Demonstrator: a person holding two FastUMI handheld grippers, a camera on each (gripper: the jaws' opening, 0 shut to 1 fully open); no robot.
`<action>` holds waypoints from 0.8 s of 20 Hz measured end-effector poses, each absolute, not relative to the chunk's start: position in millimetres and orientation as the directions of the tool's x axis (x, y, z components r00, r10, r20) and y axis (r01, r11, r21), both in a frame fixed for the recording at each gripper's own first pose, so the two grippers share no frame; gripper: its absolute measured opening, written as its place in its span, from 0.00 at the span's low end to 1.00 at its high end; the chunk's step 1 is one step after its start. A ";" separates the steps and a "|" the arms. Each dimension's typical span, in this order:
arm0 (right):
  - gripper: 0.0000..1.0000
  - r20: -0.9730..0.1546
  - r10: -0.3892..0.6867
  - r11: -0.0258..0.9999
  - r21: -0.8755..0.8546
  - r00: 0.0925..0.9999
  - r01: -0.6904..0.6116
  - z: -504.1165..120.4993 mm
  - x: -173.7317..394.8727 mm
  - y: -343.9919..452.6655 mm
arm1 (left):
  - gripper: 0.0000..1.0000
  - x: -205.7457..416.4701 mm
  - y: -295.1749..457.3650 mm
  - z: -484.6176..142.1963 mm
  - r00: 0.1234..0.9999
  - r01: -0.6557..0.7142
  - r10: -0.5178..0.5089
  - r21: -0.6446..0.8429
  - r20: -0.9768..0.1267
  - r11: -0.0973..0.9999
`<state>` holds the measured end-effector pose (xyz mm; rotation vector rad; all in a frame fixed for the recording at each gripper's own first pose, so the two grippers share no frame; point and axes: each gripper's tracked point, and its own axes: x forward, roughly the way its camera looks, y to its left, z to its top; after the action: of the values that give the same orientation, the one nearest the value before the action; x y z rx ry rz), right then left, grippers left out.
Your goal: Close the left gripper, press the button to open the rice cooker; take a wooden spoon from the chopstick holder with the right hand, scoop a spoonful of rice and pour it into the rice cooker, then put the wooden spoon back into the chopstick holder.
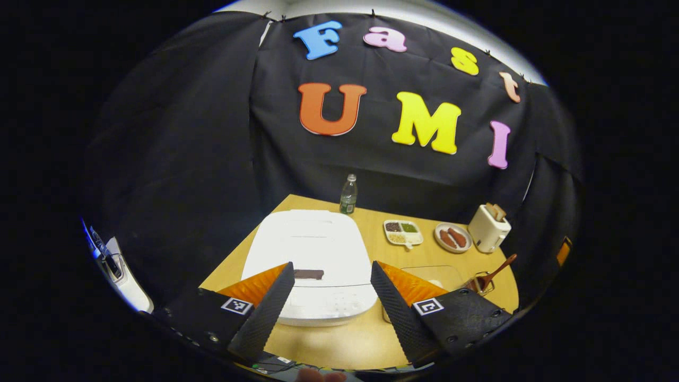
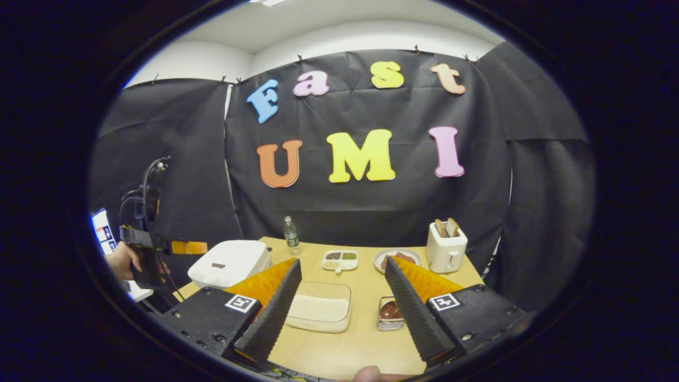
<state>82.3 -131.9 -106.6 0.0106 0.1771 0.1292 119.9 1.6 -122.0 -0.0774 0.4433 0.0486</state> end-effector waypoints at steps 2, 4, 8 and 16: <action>0.99 -0.162 0.118 0.993 0.014 0.980 -0.117 -101.1 55.7 -118.3 | 0.94 86.1 -9.2 -87.6 0.935 -0.020 0.000 -0.052 -0.355 0.998; 1.00 -0.136 0.110 0.994 0.008 0.985 -0.109 -91.0 27.1 -105.9 | 0.94 48.8 -23.7 -58.8 0.957 0.018 -0.033 -0.053 -0.290 0.998; 0.99 -0.095 0.084 0.996 0.010 0.992 -0.084 -73.6 -25.9 -92.3 | 0.94 -26.4 -35.2 -16.0 0.984 0.061 -0.069 -0.053 -0.165 0.997; 1.00 -0.005 0.057 0.998 -0.003 0.998 -0.057 -37.9 -105.1 -79.0 | 0.94 -115.0 -64.9 5.1 0.994 0.110 -0.111 -0.059 -0.023 0.992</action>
<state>-105.1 -79.0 -37.9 -0.0031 0.0052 0.0569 -115.0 -64.9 5.1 -0.0575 0.0265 -0.1107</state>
